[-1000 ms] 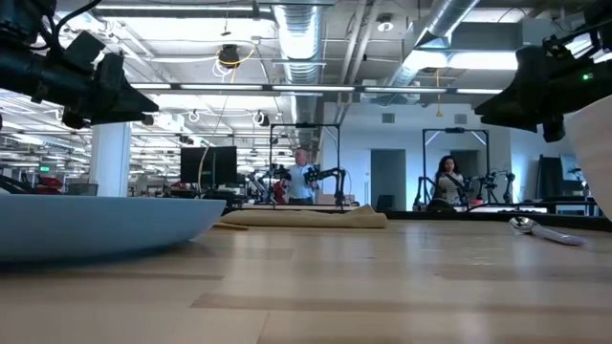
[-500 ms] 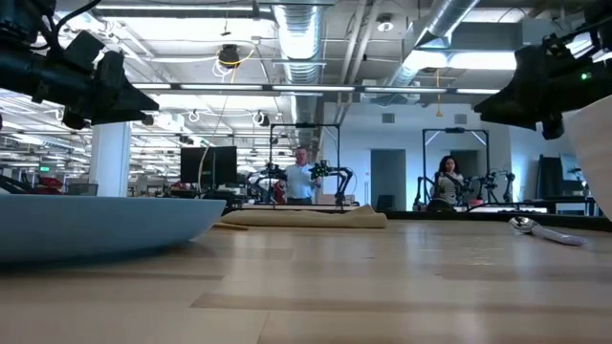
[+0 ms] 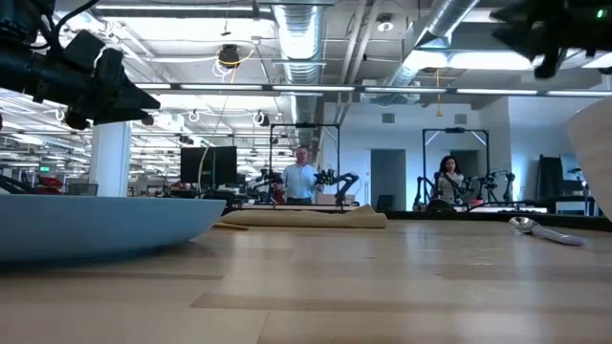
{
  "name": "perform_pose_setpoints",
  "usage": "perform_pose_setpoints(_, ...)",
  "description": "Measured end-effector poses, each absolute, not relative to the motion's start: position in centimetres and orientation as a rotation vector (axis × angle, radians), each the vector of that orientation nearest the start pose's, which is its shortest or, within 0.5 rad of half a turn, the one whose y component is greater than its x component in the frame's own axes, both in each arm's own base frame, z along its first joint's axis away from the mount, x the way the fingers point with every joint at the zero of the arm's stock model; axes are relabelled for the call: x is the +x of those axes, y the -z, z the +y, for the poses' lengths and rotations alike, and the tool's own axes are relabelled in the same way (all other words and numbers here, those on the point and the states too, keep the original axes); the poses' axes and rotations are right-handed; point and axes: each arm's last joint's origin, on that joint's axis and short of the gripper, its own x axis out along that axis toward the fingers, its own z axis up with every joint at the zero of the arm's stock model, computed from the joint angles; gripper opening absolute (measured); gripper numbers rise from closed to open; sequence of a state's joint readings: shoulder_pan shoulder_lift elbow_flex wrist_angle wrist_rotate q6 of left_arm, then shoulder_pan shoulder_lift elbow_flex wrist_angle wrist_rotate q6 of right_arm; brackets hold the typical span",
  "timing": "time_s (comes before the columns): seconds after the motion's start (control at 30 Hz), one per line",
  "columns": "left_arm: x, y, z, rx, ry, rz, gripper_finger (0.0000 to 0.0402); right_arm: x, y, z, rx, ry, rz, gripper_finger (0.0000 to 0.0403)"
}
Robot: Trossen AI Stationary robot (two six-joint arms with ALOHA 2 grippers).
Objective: Set table place
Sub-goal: Move the blue plate to the center of the table
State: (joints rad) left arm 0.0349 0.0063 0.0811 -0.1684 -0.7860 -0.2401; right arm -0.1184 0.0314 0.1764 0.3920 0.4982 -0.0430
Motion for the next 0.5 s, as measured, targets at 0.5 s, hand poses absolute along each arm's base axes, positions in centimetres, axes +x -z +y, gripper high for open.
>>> perform_pose_setpoints(0.5, 8.3, -17.5, 2.3, -0.191, -0.831, -0.010, 0.0224, 12.9, -38.5, -2.8, -0.129, 0.570, -0.057, 0.0234)
